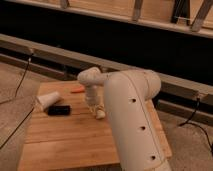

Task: Wipe the white sponge on the table

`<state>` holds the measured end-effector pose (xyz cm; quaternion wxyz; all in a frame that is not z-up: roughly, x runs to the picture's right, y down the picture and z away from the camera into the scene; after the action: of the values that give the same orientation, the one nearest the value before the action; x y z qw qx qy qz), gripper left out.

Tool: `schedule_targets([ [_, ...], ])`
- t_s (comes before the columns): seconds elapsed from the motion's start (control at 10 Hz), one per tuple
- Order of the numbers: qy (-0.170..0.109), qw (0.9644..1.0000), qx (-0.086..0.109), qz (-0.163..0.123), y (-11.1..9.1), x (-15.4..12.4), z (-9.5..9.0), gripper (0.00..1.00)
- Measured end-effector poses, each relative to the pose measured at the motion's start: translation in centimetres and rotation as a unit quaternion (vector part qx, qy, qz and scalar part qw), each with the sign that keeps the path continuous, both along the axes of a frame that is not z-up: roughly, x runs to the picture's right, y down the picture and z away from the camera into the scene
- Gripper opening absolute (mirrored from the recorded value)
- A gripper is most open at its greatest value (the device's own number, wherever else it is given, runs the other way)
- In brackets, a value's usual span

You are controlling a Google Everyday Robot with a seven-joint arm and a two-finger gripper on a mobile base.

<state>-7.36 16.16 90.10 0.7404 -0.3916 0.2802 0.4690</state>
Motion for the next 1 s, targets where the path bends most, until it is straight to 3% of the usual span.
schedule_targets([
  [0.7,-0.051,0.9987,-0.008,-0.007,0.7,-5.5,-0.4,0.0],
  [1.0,-0.051,0.9986,-0.013,-0.011,1.0,-5.5,-0.4,0.0],
])
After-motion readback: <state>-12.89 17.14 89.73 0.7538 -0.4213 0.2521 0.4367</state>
